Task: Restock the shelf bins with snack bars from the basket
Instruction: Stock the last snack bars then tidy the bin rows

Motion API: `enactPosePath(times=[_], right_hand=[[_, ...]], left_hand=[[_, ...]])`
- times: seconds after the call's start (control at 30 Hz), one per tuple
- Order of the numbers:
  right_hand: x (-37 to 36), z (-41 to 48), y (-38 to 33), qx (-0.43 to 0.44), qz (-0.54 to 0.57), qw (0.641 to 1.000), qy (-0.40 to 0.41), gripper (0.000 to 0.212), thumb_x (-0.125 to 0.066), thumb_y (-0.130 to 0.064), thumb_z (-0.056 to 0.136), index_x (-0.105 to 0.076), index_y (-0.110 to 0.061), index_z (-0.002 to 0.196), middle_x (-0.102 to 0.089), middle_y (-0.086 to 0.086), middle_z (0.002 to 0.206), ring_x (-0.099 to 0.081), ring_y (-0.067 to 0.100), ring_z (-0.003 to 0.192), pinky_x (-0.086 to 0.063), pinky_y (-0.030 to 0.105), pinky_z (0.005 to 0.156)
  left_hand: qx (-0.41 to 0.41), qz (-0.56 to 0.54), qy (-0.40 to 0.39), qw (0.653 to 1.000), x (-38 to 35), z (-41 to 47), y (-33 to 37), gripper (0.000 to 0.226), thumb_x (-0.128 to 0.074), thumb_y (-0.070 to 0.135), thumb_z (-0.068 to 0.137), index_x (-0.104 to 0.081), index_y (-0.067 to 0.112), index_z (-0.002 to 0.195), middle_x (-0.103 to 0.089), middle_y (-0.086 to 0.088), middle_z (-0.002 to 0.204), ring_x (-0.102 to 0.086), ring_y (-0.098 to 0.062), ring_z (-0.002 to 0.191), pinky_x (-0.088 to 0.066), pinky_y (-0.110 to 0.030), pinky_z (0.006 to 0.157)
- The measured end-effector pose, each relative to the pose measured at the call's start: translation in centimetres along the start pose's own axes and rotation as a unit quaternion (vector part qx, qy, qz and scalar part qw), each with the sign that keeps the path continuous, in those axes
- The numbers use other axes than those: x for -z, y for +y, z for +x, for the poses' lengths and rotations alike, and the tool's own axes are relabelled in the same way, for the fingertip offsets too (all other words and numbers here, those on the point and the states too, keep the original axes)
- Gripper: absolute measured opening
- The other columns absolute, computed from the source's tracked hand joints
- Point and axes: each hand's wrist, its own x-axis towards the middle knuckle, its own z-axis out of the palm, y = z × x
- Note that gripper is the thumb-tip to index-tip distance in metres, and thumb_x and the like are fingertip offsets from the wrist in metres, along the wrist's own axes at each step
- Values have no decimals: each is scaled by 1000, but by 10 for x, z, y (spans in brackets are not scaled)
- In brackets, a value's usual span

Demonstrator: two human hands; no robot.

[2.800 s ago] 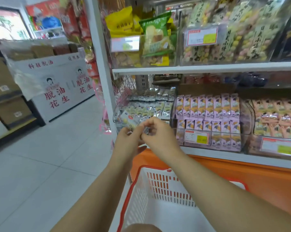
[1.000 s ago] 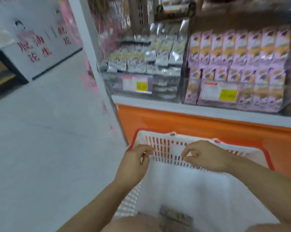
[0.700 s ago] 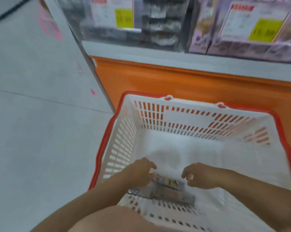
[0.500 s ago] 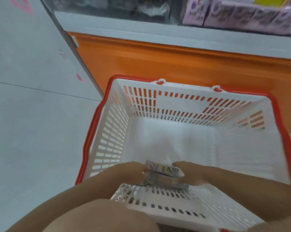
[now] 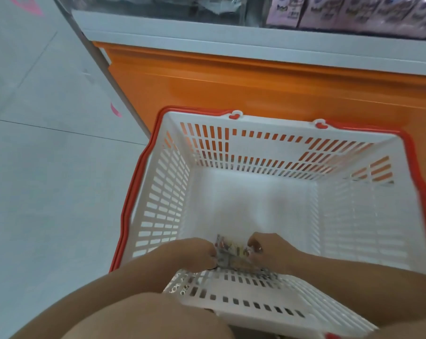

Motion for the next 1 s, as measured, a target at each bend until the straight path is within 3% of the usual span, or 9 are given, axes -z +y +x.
enactPosePath(times=[0.1, 0.23, 0.4, 0.47, 0.53, 0.67, 0.73, 0.9, 1.0], right_hand=[[10, 0, -1, 6, 16, 1000, 18, 30, -63, -29, 88, -56, -17, 114, -56, -2, 106, -52, 12, 93, -41, 18, 77], [51, -6, -14, 18, 38, 998, 42, 23, -65, -33, 86, -58, -20, 104, -57, -4, 101, -55, 12, 92, -42, 19, 72], [130, -43, -65, 89, 34, 994, 58, 17, -62, -28, 89, -61, -15, 100, -60, -6, 102, -59, 12, 89, -51, 28, 78], [158, -70, -93, 133, 36, 987, 83, 12, -62, -23, 88, -58, -14, 95, -55, -11, 98, -55, 9, 89, -50, 25, 75], [182, -98, -122, 180, 22, 974, 136, 10, -64, -22, 86, -57, -15, 88, -53, -13, 82, -50, 2, 72, -41, 20, 61], [208, -141, -174, 256, 36, 944, 207, 19, -75, -24, 75, -57, -20, 72, -54, -14, 55, -43, 1, 49, -34, 24, 52], [212, -157, -197, 276, 36, 934, 226, 23, -78, -25, 74, -55, -19, 73, -54, -11, 59, -45, 5, 53, -37, 28, 54], [220, -192, -241, 334, 77, 897, 280, 26, -74, -17, 79, -48, -15, 81, -47, -4, 70, -41, 11, 60, -35, 23, 57], [218, -200, -251, 354, 111, 879, 299, 26, -72, -16, 79, -48, -14, 88, -52, 0, 79, -45, 14, 68, -38, 28, 63]], left_hand=[[0, -10, 0, 1000, 1, 0, -2, 39, -39, 25, 99, -53, 6, 130, -54, -10, 133, -51, -22, 115, -38, -31, 98], [-19, -51, 43, 998, 16, -14, 2, 41, -40, 30, 101, -47, 17, 139, -43, -1, 146, -40, -17, 132, -29, -29, 108], [-49, -154, 166, 973, 61, -65, 12, 38, -40, 31, 101, -52, 21, 136, -49, 2, 141, -48, -13, 123, -34, -22, 95], [-56, -241, 222, 943, 77, -94, 14, 35, -45, 36, 99, -59, 22, 128, -57, 5, 131, -54, -10, 113, -38, -21, 91], [-86, -340, 271, 896, 89, -129, 17, 33, -48, 40, 97, -63, 22, 120, -64, 10, 119, -60, -5, 104, -42, -24, 93], [-160, -487, 420, 749, 106, -194, 32, 19, -53, 32, 95, -67, 20, 99, -72, 4, 99, -69, -8, 88, -46, -31, 92], [-186, -507, 482, 689, 113, -220, 45, 18, -55, 27, 95, -70, 22, 86, -72, 2, 88, -69, -10, 78, -48, -32, 86], [-217, -441, 585, 645, 131, -262, 61, 15, -59, 39, 75, -71, 47, 80, -73, 4, 81, -69, -21, 83, -54, -44, 85], [-225, -432, 603, 632, 140, -277, 62, 31, -61, 34, 70, -71, 36, 99, -70, -1, 91, -67, -18, 79, -57, -44, 78]])
